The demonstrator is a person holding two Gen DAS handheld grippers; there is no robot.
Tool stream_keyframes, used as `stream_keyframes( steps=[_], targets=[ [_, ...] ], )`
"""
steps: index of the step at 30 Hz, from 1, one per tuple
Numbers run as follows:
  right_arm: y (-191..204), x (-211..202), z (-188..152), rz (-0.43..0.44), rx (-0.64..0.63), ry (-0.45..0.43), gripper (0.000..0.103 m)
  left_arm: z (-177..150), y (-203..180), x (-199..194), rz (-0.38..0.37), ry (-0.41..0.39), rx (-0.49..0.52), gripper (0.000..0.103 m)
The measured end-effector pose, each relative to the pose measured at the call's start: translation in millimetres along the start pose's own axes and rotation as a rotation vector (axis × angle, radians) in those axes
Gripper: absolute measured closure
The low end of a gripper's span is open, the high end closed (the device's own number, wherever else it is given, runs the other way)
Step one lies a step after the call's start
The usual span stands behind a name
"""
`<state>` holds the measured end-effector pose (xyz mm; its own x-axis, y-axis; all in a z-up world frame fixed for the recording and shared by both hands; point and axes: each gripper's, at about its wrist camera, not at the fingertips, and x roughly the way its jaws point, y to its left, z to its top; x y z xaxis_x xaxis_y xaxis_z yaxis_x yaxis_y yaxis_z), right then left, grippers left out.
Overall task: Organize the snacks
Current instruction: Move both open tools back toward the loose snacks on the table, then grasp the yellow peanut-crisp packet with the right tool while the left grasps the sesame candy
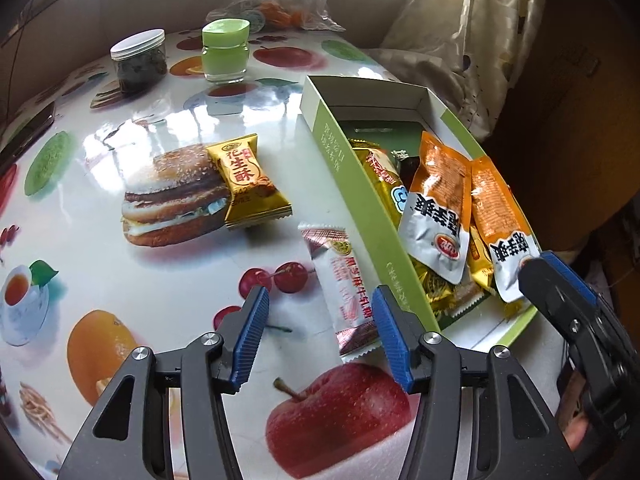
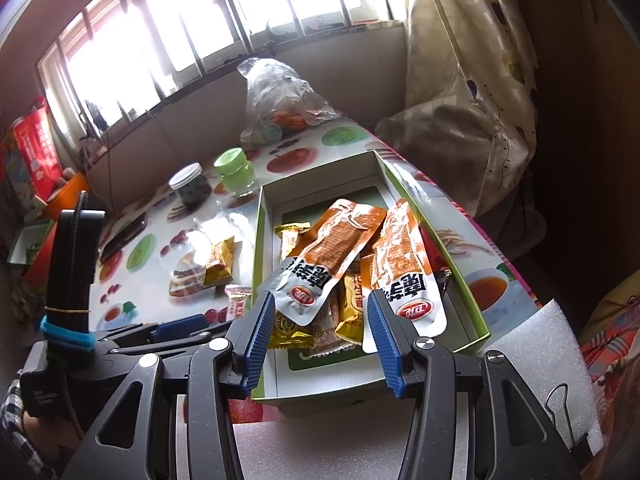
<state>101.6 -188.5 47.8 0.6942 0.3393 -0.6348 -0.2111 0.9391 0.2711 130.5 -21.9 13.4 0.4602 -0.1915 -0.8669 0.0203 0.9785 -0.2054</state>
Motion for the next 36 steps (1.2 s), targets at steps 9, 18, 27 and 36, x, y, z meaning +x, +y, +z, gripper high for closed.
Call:
stream_keyframes(
  steps=[9, 18, 27, 36],
  targets=[
    [-1, -1, 1, -0.01, 0.008, -0.008, 0.056, 4, 1, 1, 0.048, -0.017, -0.008, 0.048],
    [6, 0, 3, -0.016, -0.014, -0.003, 0.056, 2, 14, -3, 0.063, -0.033, -0.027, 0.068],
    [20, 7, 5, -0.014, -0.042, 0.008, 0.056, -8, 41, -14, 0.076, -0.061, -0.091, 0.076],
    [54, 26, 14, 0.005, -0.119, 0.028, 0.056, -23, 81, -32, 0.125, -0.088, -0.171, 0.076]
  ],
)
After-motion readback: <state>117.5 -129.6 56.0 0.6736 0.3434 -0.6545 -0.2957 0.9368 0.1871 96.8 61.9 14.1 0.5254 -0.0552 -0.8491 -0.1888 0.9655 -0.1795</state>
